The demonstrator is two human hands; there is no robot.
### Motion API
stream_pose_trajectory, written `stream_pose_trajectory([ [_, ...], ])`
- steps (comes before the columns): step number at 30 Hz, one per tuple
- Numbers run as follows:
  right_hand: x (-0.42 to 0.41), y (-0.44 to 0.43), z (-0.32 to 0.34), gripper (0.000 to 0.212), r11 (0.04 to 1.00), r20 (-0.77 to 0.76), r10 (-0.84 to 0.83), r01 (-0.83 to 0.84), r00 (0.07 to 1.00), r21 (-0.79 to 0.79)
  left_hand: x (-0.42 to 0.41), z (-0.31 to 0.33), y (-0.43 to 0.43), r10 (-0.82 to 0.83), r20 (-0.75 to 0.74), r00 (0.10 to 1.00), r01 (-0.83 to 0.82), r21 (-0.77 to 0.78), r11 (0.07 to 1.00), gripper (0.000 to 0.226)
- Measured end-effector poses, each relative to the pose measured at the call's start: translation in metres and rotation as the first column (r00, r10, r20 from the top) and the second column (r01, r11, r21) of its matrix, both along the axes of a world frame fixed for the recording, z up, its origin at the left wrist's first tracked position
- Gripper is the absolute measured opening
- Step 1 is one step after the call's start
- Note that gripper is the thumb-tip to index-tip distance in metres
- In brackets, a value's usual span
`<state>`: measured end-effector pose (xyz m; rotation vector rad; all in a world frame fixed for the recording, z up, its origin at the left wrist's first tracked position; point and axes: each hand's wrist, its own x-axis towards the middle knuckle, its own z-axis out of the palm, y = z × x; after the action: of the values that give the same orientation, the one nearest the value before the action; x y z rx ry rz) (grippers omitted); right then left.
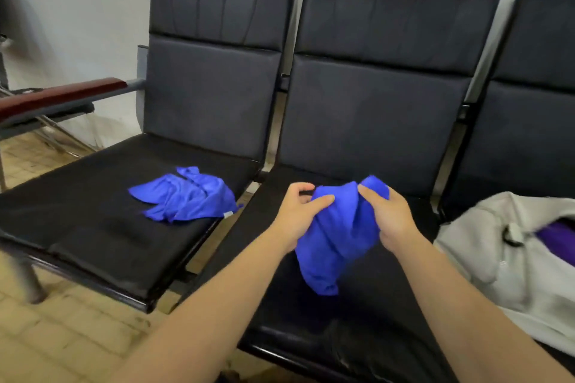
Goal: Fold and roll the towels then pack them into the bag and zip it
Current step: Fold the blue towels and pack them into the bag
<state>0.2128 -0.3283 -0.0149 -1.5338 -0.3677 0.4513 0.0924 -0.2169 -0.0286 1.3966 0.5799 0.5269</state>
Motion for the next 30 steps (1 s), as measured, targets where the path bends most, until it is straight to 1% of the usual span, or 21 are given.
stream_pose_trajectory([
  [1,0.005,-0.012,-0.011,0.007,0.999,0.027,-0.016,0.018,0.999,-0.045,0.002,-0.012,-0.011,0.000,-0.052,0.999,-0.001,-0.021,1.000,0.032],
  [2,0.008,-0.024,-0.021,0.011,0.998,0.044,-0.006,0.009,0.999,-0.067,0.003,-0.023,-0.018,-0.021,-0.115,0.993,0.020,-0.011,1.000,0.024],
  [3,0.012,-0.036,-0.029,0.015,0.997,0.068,0.018,-0.013,0.998,-0.079,0.003,-0.031,-0.021,-0.068,-0.184,0.980,0.077,0.045,0.996,0.012],
  [4,0.012,-0.048,-0.035,0.017,0.995,0.101,0.045,-0.036,0.994,-0.091,0.003,-0.036,-0.022,-0.112,-0.261,0.959,0.153,0.144,0.978,0.009],
  [6,0.012,-0.070,-0.043,0.023,0.992,0.157,0.078,-0.061,0.985,-0.109,0.003,-0.043,-0.019,-0.117,-0.383,0.916,0.262,0.350,0.899,0.014],
  [8,0.013,-0.083,-0.048,0.026,0.996,0.148,0.074,-0.065,0.986,-0.061,0.002,-0.046,-0.018,-0.098,-0.438,0.894,0.315,0.457,0.832,0.014],
  [9,0.015,-0.086,-0.050,0.026,0.997,0.154,0.069,-0.062,0.986,-0.050,0.001,-0.047,-0.023,-0.130,-0.478,0.869,0.379,0.474,0.795,0.022],
  [11,0.018,-0.083,-0.049,0.022,0.998,0.193,0.032,-0.020,0.981,-0.062,0.000,-0.057,-0.038,-0.214,-0.626,0.750,0.584,0.473,0.660,0.052],
  [13,0.021,-0.078,-0.048,0.019,0.995,0.185,-0.041,0.057,0.982,-0.084,0.002,-0.069,-0.059,-0.164,-0.793,0.587,0.767,0.480,0.427,0.073],
  [14,0.022,-0.076,-0.047,0.019,0.991,0.180,-0.071,0.090,0.981,-0.097,0.005,-0.074,-0.068,-0.103,-0.830,0.549,0.809,0.496,0.315,0.075],
  [15,0.024,-0.076,-0.047,0.020,0.988,0.185,-0.093,0.115,0.978,-0.107,0.008,-0.079,-0.073,-0.049,-0.847,0.530,0.826,0.503,0.254,0.069],
  [16,0.027,-0.077,-0.049,0.020,0.985,0.193,-0.110,0.132,0.975,-0.109,0.011,-0.080,-0.077,-0.015,-0.843,0.537,0.822,0.519,0.235,0.059],
  [18,0.033,-0.081,-0.050,0.021,0.981,0.174,-0.150,0.168,0.973,-0.094,0.015,-0.079,-0.073,0.031,-0.818,0.575,0.791,0.565,0.234,0.035],
  [20,0.039,-0.088,-0.048,0.021,0.971,0.139,-0.222,0.231,0.965,-0.056,0.017,-0.075,-0.057,0.018,-0.763,0.646,0.735,0.628,0.256,0.023],
  [22,0.045,-0.097,-0.042,0.024,0.943,0.098,-0.331,0.332,0.939,0.002,0.016,-0.066,-0.035,-0.048,-0.653,0.755,0.628,0.701,0.339,0.017],
  [24,0.050,-0.107,-0.031,0.030,0.912,0.095,-0.410,0.408,0.907,0.039,0.012,-0.053,-0.018,-0.078,-0.473,0.878,0.445,0.744,0.498,0.018],
  [26,0.050,-0.117,-0.018,0.034,0.896,0.158,-0.444,0.438,0.882,0.072,0.005,-0.035,-0.007,-0.064,-0.262,0.963,0.233,0.691,0.684,0.020],
  [27,0.049,-0.121,-0.012,0.033,0.892,0.218,-0.452,0.444,0.865,0.085,0.001,-0.027,-0.004,-0.028,-0.167,0.986,0.131,0.653,0.746,0.020],
  [28,0.046,-0.123,-0.007,0.027,0.893,0.292,-0.447,0.439,0.845,0.097,-0.001,-0.019,-0.002,0.032,-0.084,0.996,0.030,0.642,0.766,0.020],
  [29,0.045,-0.124,-0.004,0.014,0.902,0.366,-0.425,0.421,0.828,0.097,-0.003,-0.013,-0.001,0.100,-0.014,0.995,-0.066,0.653,0.754,0.022],
  [30,0.043,-0.123,-0.003,0.009,0.904,0.433,-0.410,0.420,0.803,0.077,-0.003,-0.009,0.000,0.163,0.047,0.985,-0.154,0.662,0.733,0.024],
])
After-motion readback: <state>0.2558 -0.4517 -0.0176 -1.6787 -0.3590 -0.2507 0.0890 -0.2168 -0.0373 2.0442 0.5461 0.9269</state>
